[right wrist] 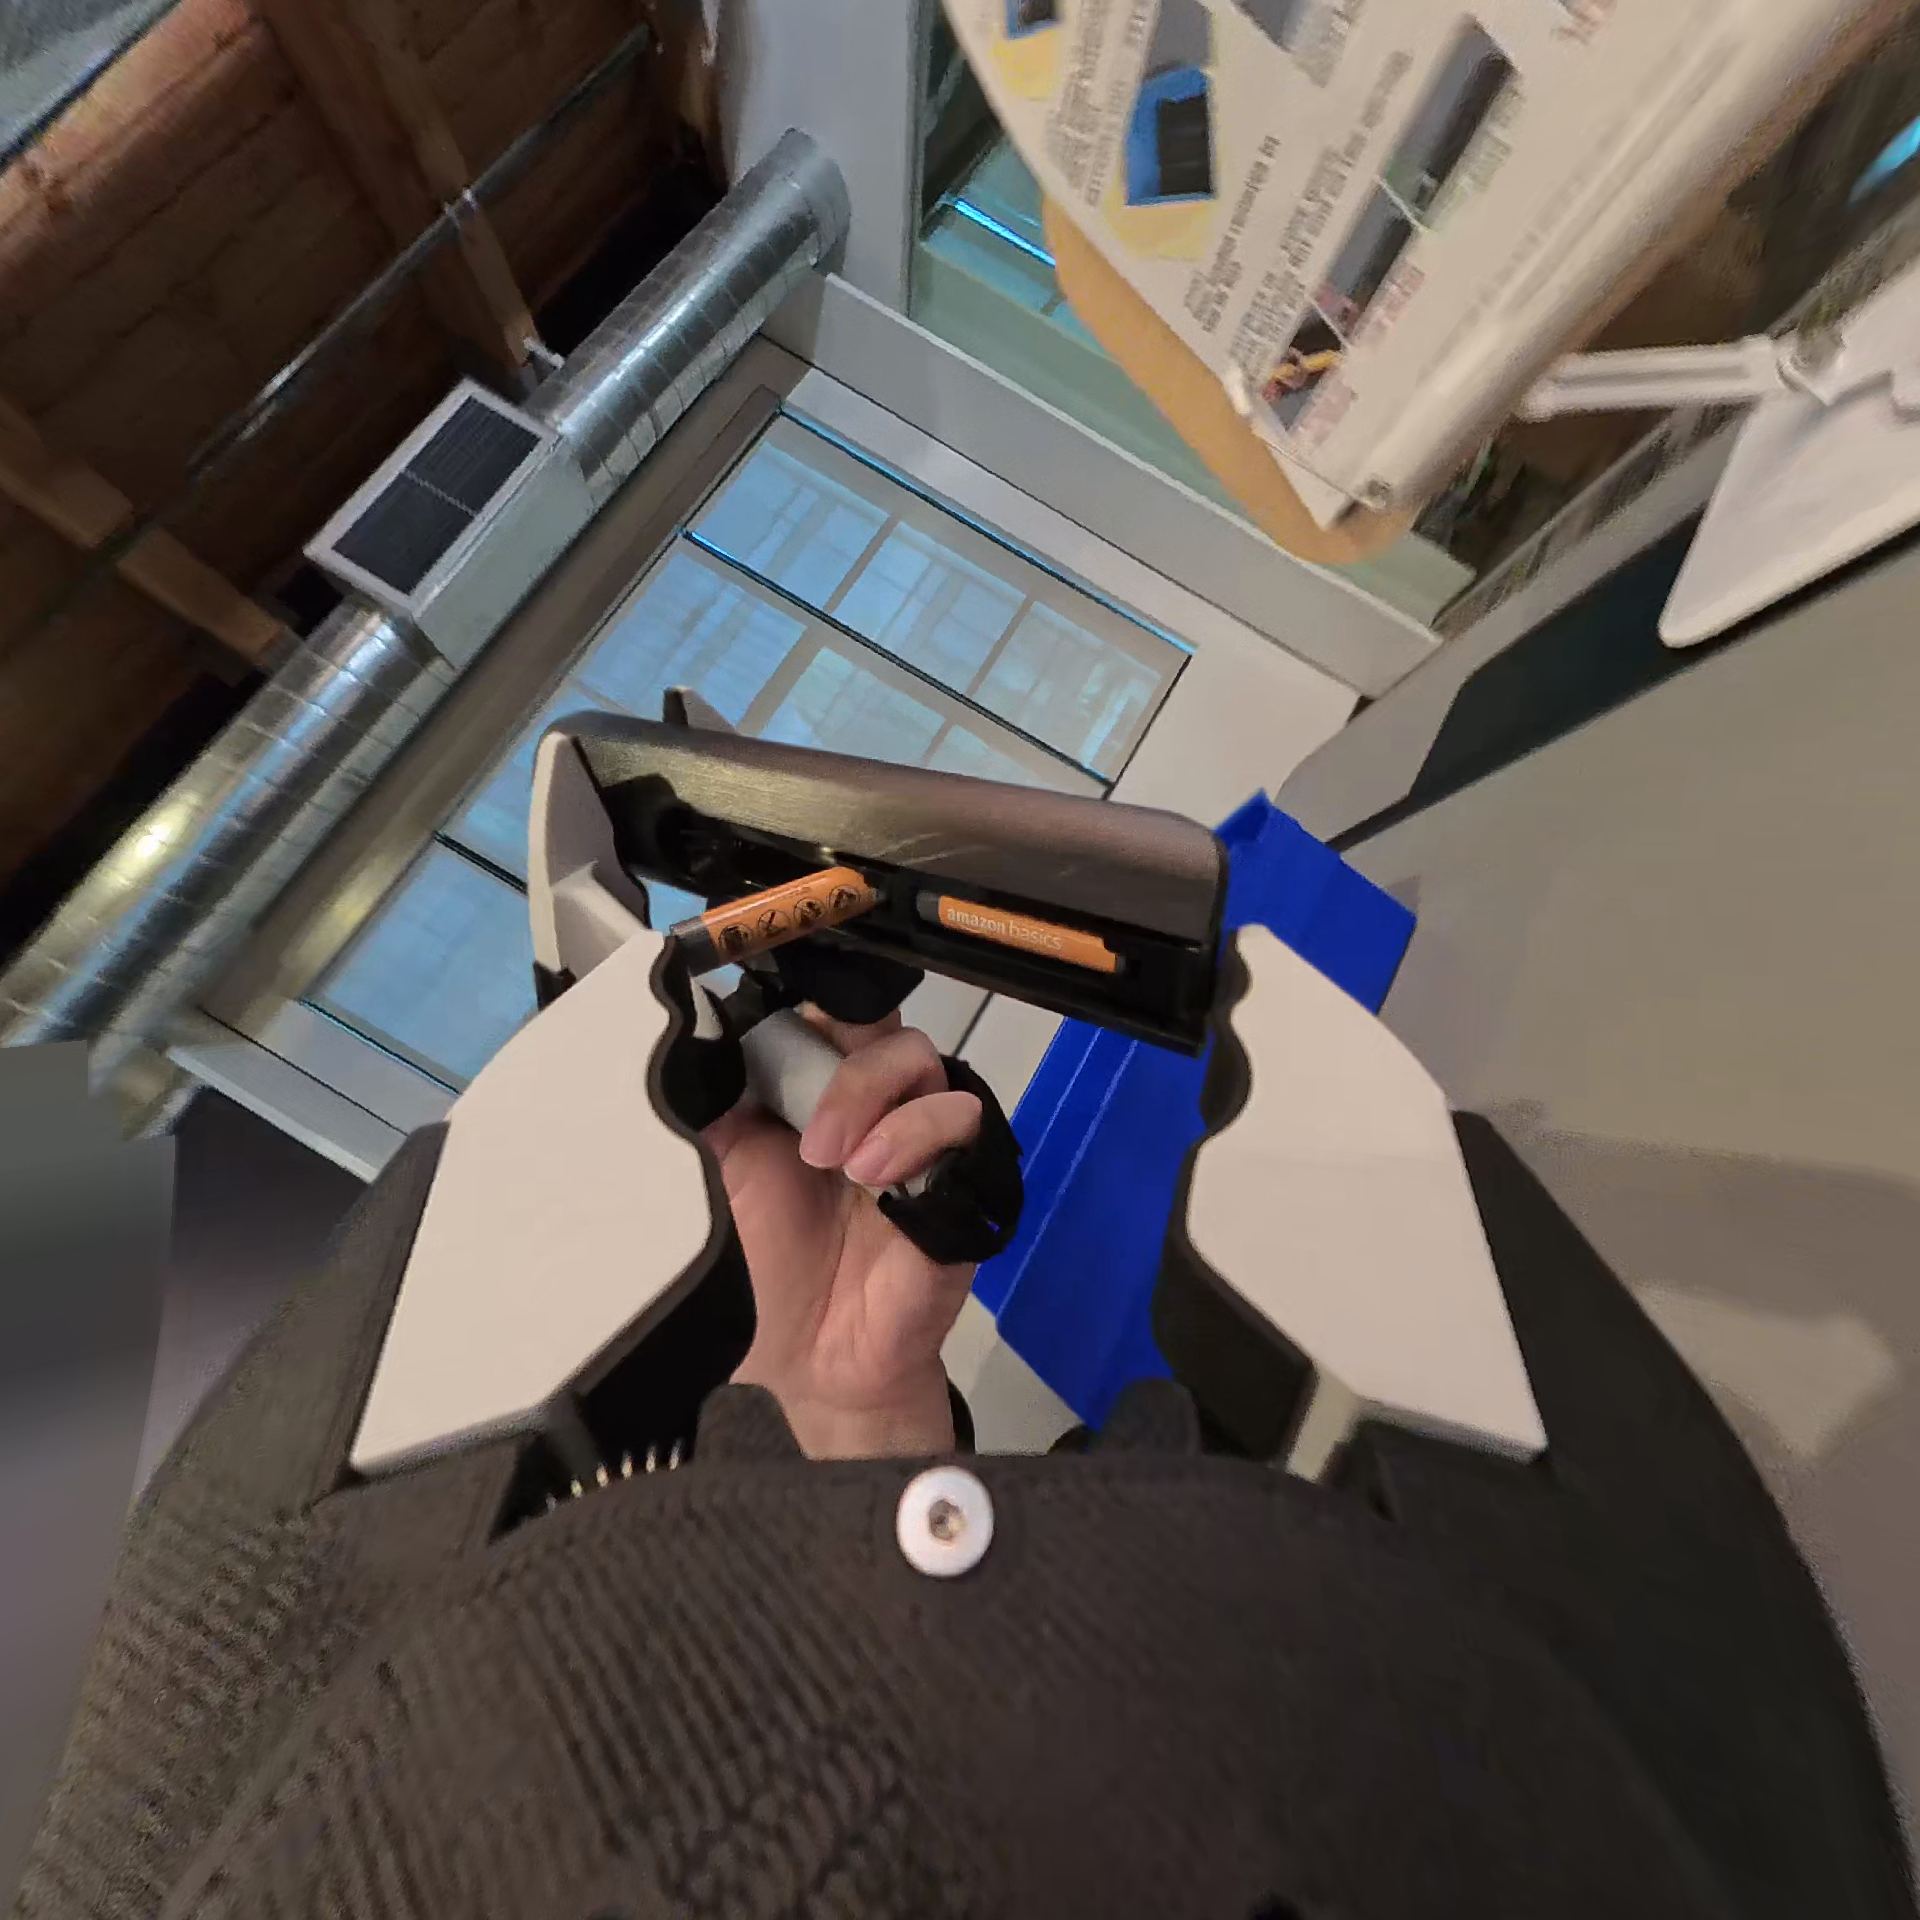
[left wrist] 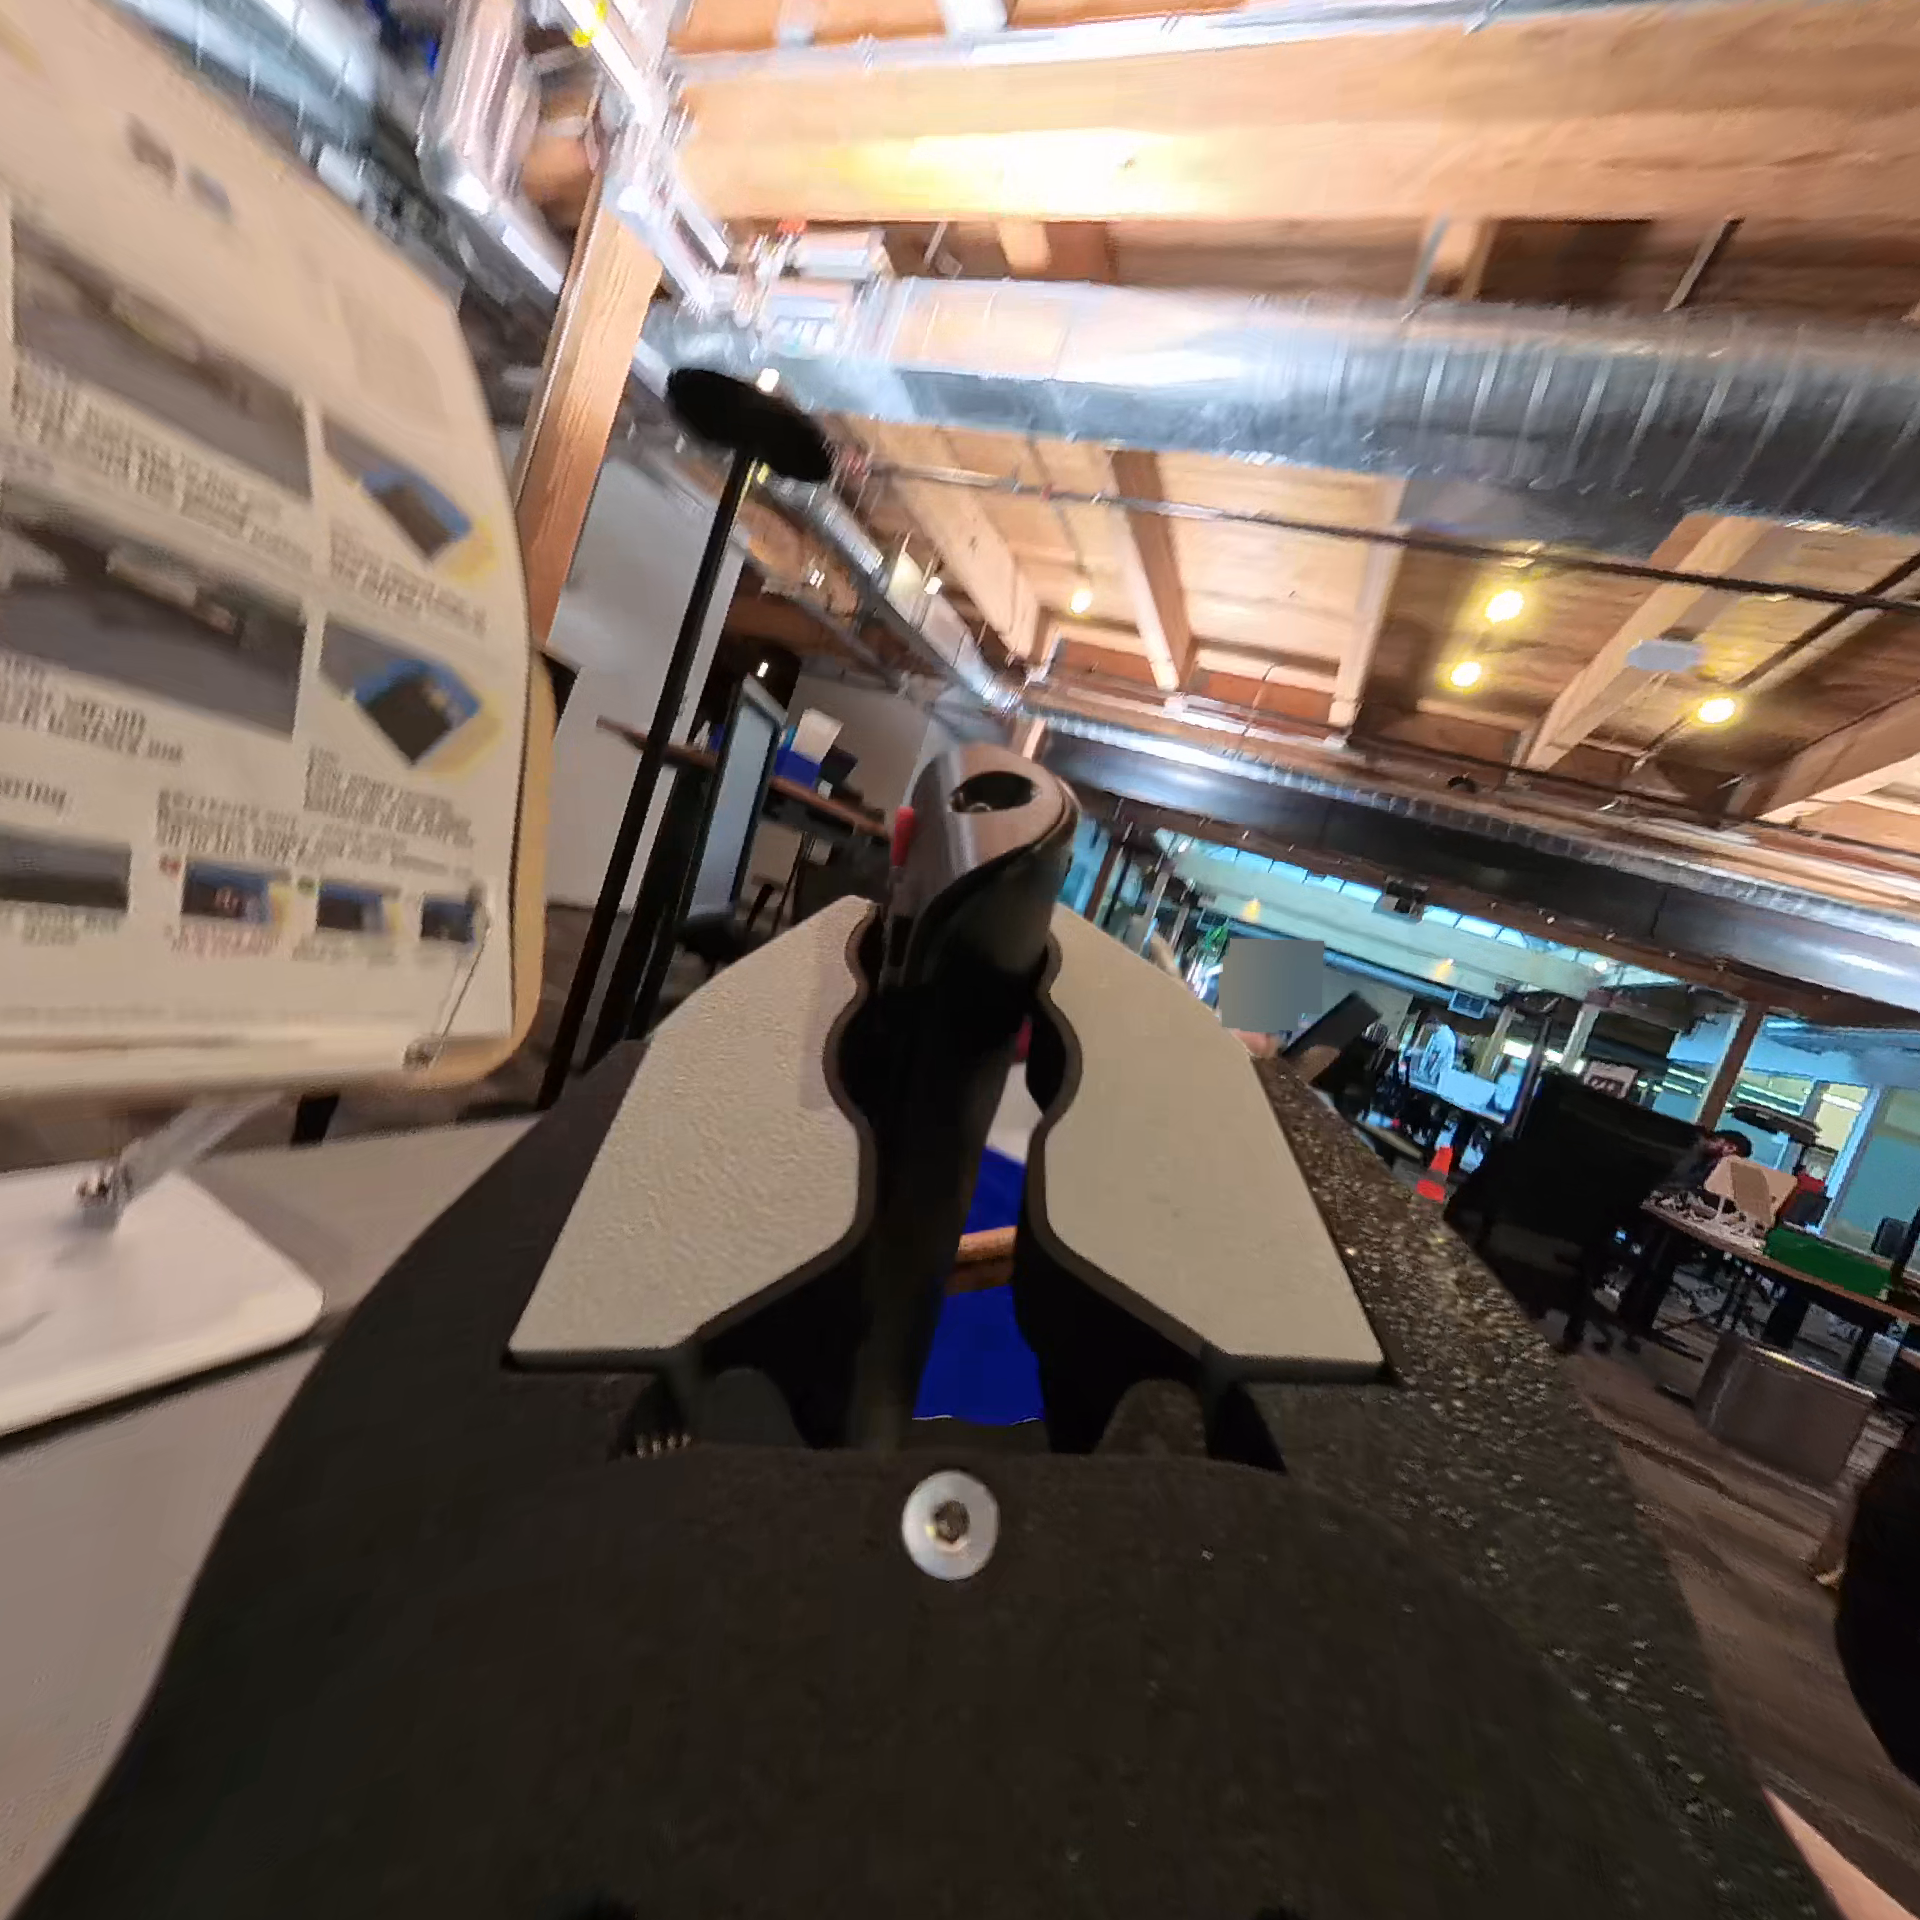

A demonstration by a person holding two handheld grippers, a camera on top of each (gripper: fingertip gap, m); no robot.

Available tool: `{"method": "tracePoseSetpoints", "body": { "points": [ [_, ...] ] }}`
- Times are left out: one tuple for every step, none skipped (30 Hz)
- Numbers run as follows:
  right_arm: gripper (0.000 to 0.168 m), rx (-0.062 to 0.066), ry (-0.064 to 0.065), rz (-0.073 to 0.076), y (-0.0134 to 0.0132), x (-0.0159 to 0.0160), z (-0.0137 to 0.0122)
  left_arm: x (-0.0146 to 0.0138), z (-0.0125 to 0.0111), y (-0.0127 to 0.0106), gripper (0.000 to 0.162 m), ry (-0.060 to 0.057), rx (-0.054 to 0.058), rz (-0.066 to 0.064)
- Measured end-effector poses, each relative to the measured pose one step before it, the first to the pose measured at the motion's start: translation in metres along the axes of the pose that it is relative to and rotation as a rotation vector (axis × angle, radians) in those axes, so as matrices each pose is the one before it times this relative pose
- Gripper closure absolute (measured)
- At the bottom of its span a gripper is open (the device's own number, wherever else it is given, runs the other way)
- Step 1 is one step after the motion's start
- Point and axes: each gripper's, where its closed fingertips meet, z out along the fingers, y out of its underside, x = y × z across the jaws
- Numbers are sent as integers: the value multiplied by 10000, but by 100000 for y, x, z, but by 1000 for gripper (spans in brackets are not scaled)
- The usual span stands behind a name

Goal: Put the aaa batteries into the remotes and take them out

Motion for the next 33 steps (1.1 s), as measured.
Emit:
{"method": "tracePoseSetpoints", "body": {
  "points": [
    [74, -16, -49, 571, 198, 1161, -503, -772, 187, 1224, 137, -271, -458, -239],
    [76, -35, -85, 546, 156, 1098, -580, -642, 227, 1159, 137, -173, -374, -176],
    [78, -55, -64, 432, 98, 999, -600, -607, 239, 1111, 137, -169, -328, -133],
    [81, -31, -14, 304, -9, 887, -620, -609, 217, 992, 137, -168, -262, -183],
    [83, -45, 32, 213, -87, 755, -599, -555, 186, 846, 137, -116, -196, -271],
    [87, -56, 59, 134, -126, 611, -557, -539, 86, 555, 138, -111, -25, -250],
    [93, 15, 130, 10, -229, 558, -540, -520, 57, 433, 138, -106, -34, -170],
    [98, 51, 278, -73, -305, 636, -526, -517, 83, 558, 138, -126, -182, -79],
    [99, 50, 411, -130, -327, 733, -525, -642, 42, 518, 138, -244, -136, 1],
    [99, 67, 498, -233, -317, 756, -520, -657, 6, 436, 138, -278, -37, 69],
    [98, 35, 536, -363, -255, 714, -481, -656, 26, 472, 138, -277, -78, 93],
    [98, -58, 535, -476, -93, 606, -439, -554, 44, 485, 138, -206, -116, 149],
    [99, -111, 529, -556, 48, 483, -361, -494, 40, 346, 138, -170, -52, 84],
    [99, -147, 469, -653, 214, 274, -298, -426, -37, 123, 138, -149, 52, 27],
    [99, -258, 396, -765, 503, 35, -233, -299, -83, -84, 138, -92, 103, 44],
    [100, -411, 439, -842, 860, -19, -206, -180, -78, -176, 138, -48, 67, 32],
    [100, -447, 468, -917, 1026, -49, -201, -86, -103, -300, 138, -22, 61, 8],
    [102, -356, 433, -936, 922, -85, -182, 49, -128, -455, 138, 34, 126, -17],
    [106, -271, 436, -781, 745, 100, -149, 214, -99, -516, 138, 133, 133, -51],
    [107, -211, 375, -464, 581, 311, -94, 315, -106, -533, 138, 174, 143, -76],
    [107, -142, 177, -114, 418, 339, -26, 306, -94, -495, 138, 134, 132, -105],
    [108, -56, -33, 158, 252, 294, 31, 383, -78, -483, 138, 170, 136, -97],
    [108, 41, -151, 294, 70, 248, 12, 463, -119, -583, 138, 204, 218, -77],
    [109, 142, -220, 258, -118, 140, -58, 471, -126, -587, 138, 174, 216, -93],
    [111, 187, -228, 193, -192, 25, -102, 529, -96, -561, 138, 203, 181, -128],
    [112, 243, -186, 123, -288, -58, -157, 577, -122, -658, 138, 218, 240, -101],
    [112, 375, -119, -59, -493, -121, -214, 591, -100, -649, 138, 228, 240, -68],
    [113, 418, 25, -204, -576, -14, -229, 521, -29, -493, 138, 188, 122, -32],
    [114, 257, 165, -139, -379, 183, -154, 372, 9, -327, 138, 93, 5, 22],
    [114, 14, 145, 31, -34, 218, 9, 257, -15, -264, 138, 29, 6, 68],
    [114, -101, 27, 145, 128, 93, 133, 212, -81, -337, 138, 23, 109, 81],
    [114, 41, -68, 181, -7, -92, 146, 135, -83, -294, 138, 16, 111, 30],
    [114, 286, -16, 176, -244, -124, 57, 64, -47, -170, 138, -3, 22, -7]
  ]
}}
